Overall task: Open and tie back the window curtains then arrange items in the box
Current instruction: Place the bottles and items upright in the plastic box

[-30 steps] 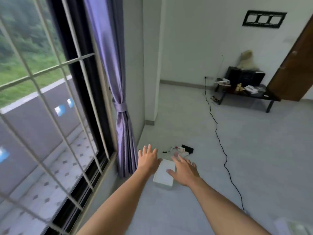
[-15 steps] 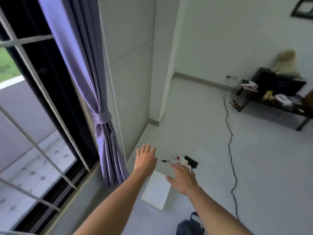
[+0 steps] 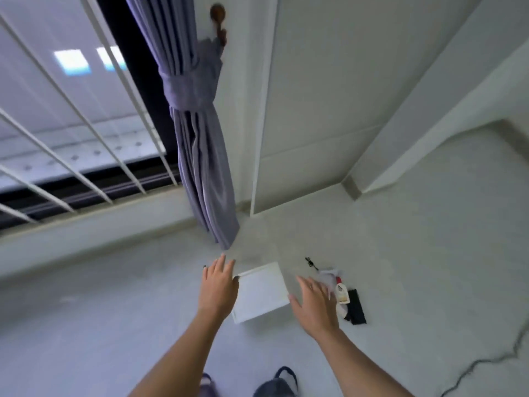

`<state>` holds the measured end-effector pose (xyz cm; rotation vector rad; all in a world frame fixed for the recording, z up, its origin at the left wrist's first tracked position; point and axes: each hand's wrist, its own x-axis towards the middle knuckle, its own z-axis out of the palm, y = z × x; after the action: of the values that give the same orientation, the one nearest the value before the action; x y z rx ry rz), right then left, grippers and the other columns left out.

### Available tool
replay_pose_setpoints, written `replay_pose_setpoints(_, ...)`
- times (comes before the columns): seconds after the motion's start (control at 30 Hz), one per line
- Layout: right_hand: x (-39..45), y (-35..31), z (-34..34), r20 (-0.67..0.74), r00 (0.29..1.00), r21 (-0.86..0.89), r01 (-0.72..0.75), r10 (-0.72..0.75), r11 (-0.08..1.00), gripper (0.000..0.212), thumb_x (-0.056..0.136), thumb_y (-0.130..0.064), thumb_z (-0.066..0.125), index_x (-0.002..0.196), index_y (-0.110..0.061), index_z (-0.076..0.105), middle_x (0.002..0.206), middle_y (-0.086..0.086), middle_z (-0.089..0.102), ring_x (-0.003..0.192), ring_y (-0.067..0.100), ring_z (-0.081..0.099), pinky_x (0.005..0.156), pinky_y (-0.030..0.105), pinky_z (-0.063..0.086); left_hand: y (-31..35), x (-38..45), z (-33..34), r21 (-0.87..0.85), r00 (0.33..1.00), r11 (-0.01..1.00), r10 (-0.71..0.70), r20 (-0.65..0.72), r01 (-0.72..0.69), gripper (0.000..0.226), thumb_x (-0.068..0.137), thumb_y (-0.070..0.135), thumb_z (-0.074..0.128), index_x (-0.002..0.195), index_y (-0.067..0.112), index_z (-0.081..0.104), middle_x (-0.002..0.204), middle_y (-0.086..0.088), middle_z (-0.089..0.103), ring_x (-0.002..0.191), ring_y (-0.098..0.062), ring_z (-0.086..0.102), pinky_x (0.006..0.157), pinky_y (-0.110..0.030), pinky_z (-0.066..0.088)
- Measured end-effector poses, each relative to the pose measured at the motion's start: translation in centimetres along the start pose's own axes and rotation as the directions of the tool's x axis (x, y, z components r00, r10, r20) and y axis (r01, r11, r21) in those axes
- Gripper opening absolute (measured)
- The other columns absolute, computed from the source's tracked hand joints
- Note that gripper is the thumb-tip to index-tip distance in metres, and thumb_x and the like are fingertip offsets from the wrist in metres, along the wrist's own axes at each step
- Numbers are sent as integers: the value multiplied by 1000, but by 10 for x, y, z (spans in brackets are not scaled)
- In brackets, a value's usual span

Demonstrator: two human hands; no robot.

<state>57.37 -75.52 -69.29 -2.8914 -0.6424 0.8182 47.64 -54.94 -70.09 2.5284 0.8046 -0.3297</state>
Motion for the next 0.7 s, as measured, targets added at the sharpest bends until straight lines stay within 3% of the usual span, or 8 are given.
replay_pose_setpoints(0.17,59,52,77,66,995,-58,78,-74,995,54,96,-49,38,146,-30,31,152,-2,34,139,24,29,111,46,27,-21,19,90,-11,996,997,-74,-40,74,47,100,30,41,144,15,36,155,-12,25,142,-26,27,115,-41,20)
replay_pose_setpoints(0.3,125,79,172,93,985,-46,152,-148,987,55,96,-48,40,147,-31,29,156,1,26,142,25,24,113,50,23,-49,46,203,-74,982,983,-174,-68,169,48,101,35,37,145,14,35,156,-12,25,141,-28,29,115,-42,22)
replay_pose_setpoints(0.5,231,116,318,21,982,170,182,-189,968,68,95,-46,48,151,-17,21,158,6,24,145,22,21,117,45,20,-115,93,363,-19,976,979,-206,-72,205,59,102,38,29,151,9,13,160,-11,5,146,-25,15,117,-38,16)
replay_pose_setpoints(0.6,275,132,374,-45,991,327,135,-128,935,72,95,-46,47,152,-14,16,159,4,21,144,25,25,117,38,21,-147,129,423,-181,940,941,-313,-134,287,66,101,39,31,150,3,7,159,-14,2,146,-27,13,117,-36,16)
replay_pose_setpoints(0.7,301,145,415,-118,979,373,201,-169,906,61,100,-31,44,153,-17,18,158,2,24,142,27,30,116,36,25,-166,156,467,-396,916,880,-357,-183,264,67,101,35,33,150,1,4,160,-13,4,147,-22,7,118,-30,9)
